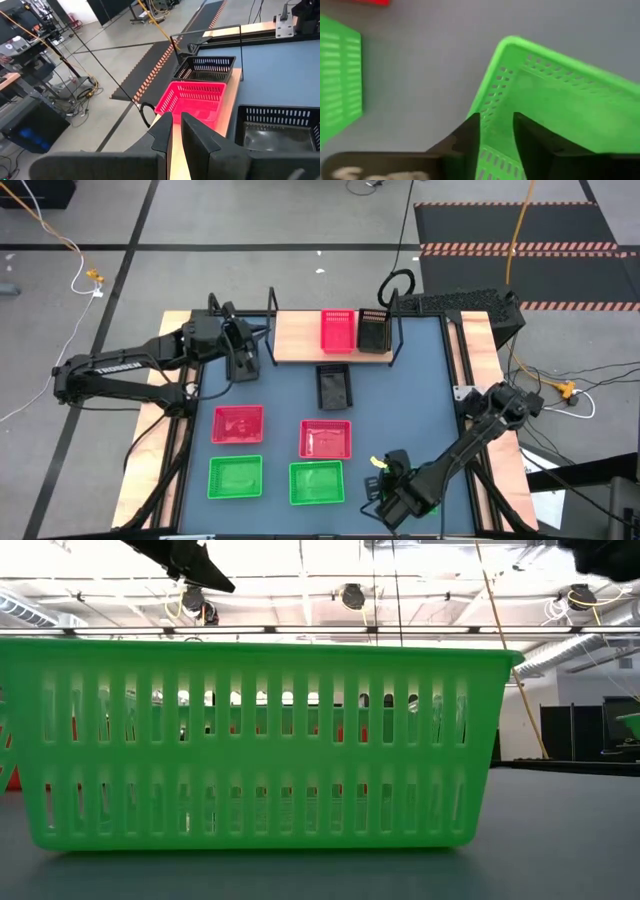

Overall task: Stack baskets on shelf by color
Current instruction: Put the right green bin on the shelf

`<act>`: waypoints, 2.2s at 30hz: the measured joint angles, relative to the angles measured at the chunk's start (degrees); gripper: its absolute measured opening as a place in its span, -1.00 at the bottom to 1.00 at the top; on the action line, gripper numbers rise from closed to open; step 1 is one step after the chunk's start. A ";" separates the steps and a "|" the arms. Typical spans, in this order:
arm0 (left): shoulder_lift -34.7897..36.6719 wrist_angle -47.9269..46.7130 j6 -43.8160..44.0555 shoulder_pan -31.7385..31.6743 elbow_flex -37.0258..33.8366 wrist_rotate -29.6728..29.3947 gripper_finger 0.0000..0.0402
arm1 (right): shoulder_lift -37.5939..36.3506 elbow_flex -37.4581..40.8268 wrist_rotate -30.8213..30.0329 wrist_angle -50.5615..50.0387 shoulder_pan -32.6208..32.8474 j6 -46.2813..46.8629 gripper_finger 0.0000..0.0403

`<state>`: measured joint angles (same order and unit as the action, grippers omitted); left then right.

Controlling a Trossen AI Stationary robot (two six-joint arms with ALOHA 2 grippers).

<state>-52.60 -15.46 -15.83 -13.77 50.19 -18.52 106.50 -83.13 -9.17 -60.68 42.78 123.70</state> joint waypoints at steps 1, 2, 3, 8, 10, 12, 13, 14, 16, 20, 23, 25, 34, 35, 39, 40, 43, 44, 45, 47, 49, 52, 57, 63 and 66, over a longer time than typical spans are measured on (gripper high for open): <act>0.02 -0.15 0.06 0.00 0.01 0.00 -0.79 | 0.00 0.60 -0.02 0.99 -0.10 -0.02 -0.35; 0.02 -0.49 0.09 -0.01 0.00 0.00 -0.79 | 0.00 1.16 -0.04 1.84 -0.32 -0.02 -0.29; 0.02 -0.83 0.11 -0.02 0.00 0.00 -0.79 | 0.00 1.78 0.07 2.79 -0.48 -0.07 -0.24; 0.02 -1.09 0.91 -0.04 0.00 0.00 -0.79 | 0.00 3.23 0.35 3.44 -1.45 -2.36 -0.12; 0.00 -1.09 1.36 -0.04 0.00 0.00 -0.79 | -0.37 3.26 1.13 3.43 -1.79 -3.83 -0.14; 0.02 -1.08 1.39 -0.04 0.00 0.02 -0.79 | -1.75 3.27 1.67 3.20 -1.90 -4.77 -0.17; 0.02 -1.09 1.39 -0.04 0.00 0.02 -0.79 | -2.59 3.25 1.09 2.81 -1.90 -4.78 -0.19; 0.02 -1.09 1.39 -0.04 0.00 0.00 -0.79 | -3.53 3.25 -0.28 2.24 -1.87 -4.42 -0.21; 0.02 -1.09 1.33 -0.04 0.00 0.00 -0.79 | -4.70 3.23 -3.55 1.19 -1.81 -3.73 -0.24; 0.02 -1.92 1.57 -0.04 0.00 0.02 -0.79 | -5.71 3.25 -8.85 2.51 -1.85 -2.55 -0.28; 0.02 -3.32 1.63 -0.03 0.01 0.03 -0.79 | -4.96 3.99 -10.43 6.38 -2.29 -3.84 -0.30; 0.02 -4.17 1.74 -0.03 0.00 0.04 -0.79 | -4.19 5.78 -9.14 9.05 -2.64 -4.19 -0.31; 0.02 -5.98 4.02 0.03 0.00 0.24 -0.79 | -3.74 13.30 0.32 15.23 -2.72 -8.03 -0.41; 0.02 -5.95 4.11 0.03 0.00 0.24 -0.79 | -3.74 13.57 2.01 14.97 -2.73 -9.35 -0.45; 0.02 -6.27 5.28 0.03 0.00 0.24 -0.79 | -3.74 14.58 3.18 11.80 -2.70 -12.72 -0.74; 0.02 -6.41 5.63 0.03 0.00 0.24 -0.79 | -3.74 14.75 2.72 10.14 -2.70 -13.53 -0.83; 0.02 -8.68 6.55 0.03 0.02 0.24 -0.79 | -3.76 15.32 2.01 6.18 -2.76 -17.26 -0.96; 0.02 -10.04 6.92 0.03 0.00 0.24 -0.79 | -3.76 15.32 1.95 5.83 -2.93 -18.80 -0.96; 0.00 -11.45 7.26 0.03 0.00 0.24 -0.79 | -3.76 15.31 2.03 5.79 -3.15 -20.53 -0.96; 0.00 -14.12 8.07 0.08 0.00 0.25 -0.79 | -3.87 14.85 2.26 5.59 -3.90 -24.56 -0.99; 0.00 -15.75 10.04 0.59 0.00 0.19 -0.79 | -3.88 13.20 1.80 4.46 -5.41 -29.38 -0.99; 0.04 -15.76 12.32 2.37 -0.75 0.24 -0.79 | -3.91 9.92 1.71 -0.74 -9.05 -35.55 -0.99; 0.00 -14.74 13.63 5.57 -4.06 0.24 -0.79 | -3.91 0.54 0.64 -11.81 -14.80 -43.96 -1.00; 0.00 -15.22 15.65 6.45 -6.97 0.17 -0.79 | -4.00 -11.84 -11.77 -22.59 -18.72 -56.66 -1.00; 0.00 -12.88 16.77 6.03 -9.34 0.00 -0.79 | -4.00 -14.60 -21.06 -19.89 -21.42 -76.68 -1.00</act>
<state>-52.60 -28.34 0.94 -7.73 40.86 -18.52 102.50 -97.72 -30.23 -80.57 21.36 47.01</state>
